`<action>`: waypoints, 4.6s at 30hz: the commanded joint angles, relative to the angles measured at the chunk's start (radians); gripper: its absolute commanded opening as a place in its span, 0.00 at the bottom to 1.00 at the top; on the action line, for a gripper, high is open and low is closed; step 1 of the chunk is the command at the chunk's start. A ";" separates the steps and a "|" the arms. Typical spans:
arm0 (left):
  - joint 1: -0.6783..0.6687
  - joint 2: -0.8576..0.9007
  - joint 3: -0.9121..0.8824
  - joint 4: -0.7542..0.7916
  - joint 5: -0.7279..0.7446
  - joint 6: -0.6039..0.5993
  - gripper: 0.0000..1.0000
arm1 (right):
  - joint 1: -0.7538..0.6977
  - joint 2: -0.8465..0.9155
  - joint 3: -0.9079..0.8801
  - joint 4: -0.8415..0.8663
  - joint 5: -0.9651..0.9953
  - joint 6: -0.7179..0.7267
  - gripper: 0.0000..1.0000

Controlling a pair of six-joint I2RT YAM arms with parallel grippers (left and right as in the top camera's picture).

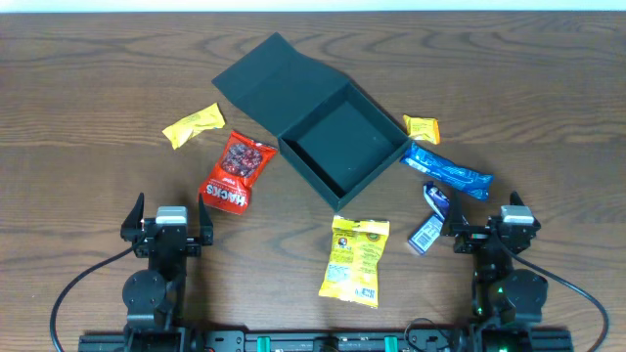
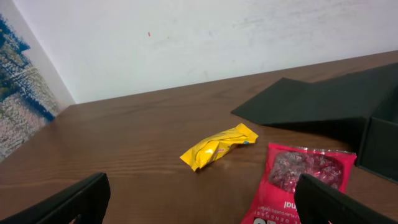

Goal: Pack container

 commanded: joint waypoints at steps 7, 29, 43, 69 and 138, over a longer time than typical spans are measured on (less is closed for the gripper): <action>0.000 -0.007 -0.016 -0.048 -0.003 -0.002 0.95 | 0.008 -0.007 -0.002 -0.005 -0.003 0.014 0.99; 0.000 -0.007 -0.016 -0.048 -0.003 -0.002 0.95 | 0.008 -0.007 -0.002 -0.005 -0.003 0.014 0.99; 0.000 -0.007 -0.016 -0.048 -0.004 -0.002 0.95 | 0.008 -0.007 -0.002 -0.005 -0.003 0.014 0.99; 0.000 -0.006 0.068 0.132 -0.004 -0.103 0.96 | 0.008 -0.007 -0.002 -0.005 -0.003 0.014 0.99; -0.315 1.635 1.262 -0.835 -0.065 -0.108 0.95 | 0.008 -0.007 -0.002 -0.005 -0.003 0.014 0.99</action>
